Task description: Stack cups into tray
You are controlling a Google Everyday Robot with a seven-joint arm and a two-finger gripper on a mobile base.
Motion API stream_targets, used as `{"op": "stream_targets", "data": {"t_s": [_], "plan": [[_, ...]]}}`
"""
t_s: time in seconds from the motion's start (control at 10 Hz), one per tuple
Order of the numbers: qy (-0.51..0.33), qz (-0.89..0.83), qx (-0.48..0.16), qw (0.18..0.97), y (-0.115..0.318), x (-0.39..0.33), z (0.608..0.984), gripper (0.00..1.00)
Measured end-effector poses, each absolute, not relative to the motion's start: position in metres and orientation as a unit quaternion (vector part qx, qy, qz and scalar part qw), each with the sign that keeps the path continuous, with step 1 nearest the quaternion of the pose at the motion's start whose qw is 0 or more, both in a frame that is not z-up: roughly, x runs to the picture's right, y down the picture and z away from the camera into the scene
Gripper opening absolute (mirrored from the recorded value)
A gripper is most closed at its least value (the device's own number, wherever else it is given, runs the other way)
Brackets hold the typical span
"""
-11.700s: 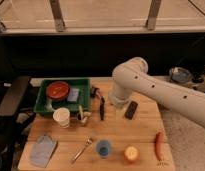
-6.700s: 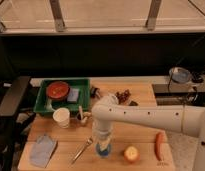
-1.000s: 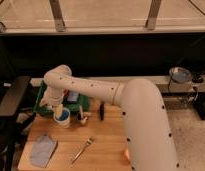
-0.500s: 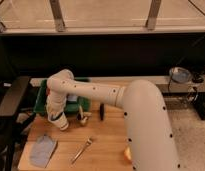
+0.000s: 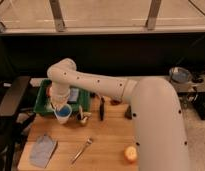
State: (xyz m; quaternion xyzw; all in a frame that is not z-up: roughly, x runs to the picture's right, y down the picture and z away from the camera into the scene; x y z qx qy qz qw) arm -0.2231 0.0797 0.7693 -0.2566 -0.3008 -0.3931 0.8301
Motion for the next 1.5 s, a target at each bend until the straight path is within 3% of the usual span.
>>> {"op": "stream_targets", "data": {"t_s": [0.4, 0.6, 1.3, 1.5], "plan": [[-0.265, -0.382, -0.228, 0.855, -0.008, -0.188, 0.772, 0.09], [-0.25, -0.372, -0.222, 0.866, -0.027, -0.169, 0.779, 0.09], [-0.246, -0.323, -0.278, 0.87, 0.028, -0.127, 0.85, 0.09], [-0.244, -0.329, -0.29, 0.865, 0.036, -0.131, 0.853, 0.18]]}}
